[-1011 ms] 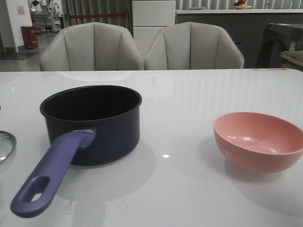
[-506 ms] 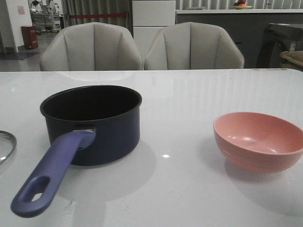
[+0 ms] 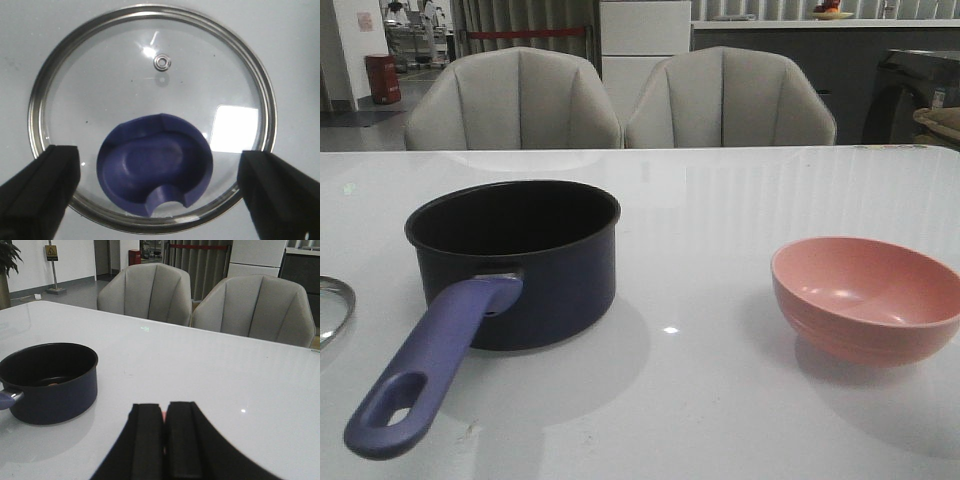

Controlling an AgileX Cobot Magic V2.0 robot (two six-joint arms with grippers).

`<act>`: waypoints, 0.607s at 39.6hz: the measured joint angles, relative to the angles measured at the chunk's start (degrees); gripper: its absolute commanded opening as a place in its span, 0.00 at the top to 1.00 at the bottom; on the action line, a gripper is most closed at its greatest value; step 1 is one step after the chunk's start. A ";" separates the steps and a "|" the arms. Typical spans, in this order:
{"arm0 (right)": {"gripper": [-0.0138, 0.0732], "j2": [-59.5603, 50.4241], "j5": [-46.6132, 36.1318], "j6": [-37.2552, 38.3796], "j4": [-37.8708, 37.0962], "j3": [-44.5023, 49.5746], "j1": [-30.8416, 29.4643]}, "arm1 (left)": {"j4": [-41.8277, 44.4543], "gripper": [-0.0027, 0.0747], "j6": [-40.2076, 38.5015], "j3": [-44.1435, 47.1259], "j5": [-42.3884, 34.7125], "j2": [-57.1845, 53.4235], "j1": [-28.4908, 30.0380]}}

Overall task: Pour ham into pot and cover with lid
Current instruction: 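Lower the left gripper onto the purple lid knob and close it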

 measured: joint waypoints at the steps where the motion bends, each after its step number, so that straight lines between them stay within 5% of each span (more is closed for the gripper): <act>1: 0.68 0.00 0.00 0.00 0.00 0.00 0.00 | 0.00 0.11 0.00 -0.02 0.28 0.46 0.00; 24: 0.68 0.00 0.00 0.00 0.00 0.00 0.00 | -1.11 0.11 0.00 -0.02 -0.68 4.68 0.00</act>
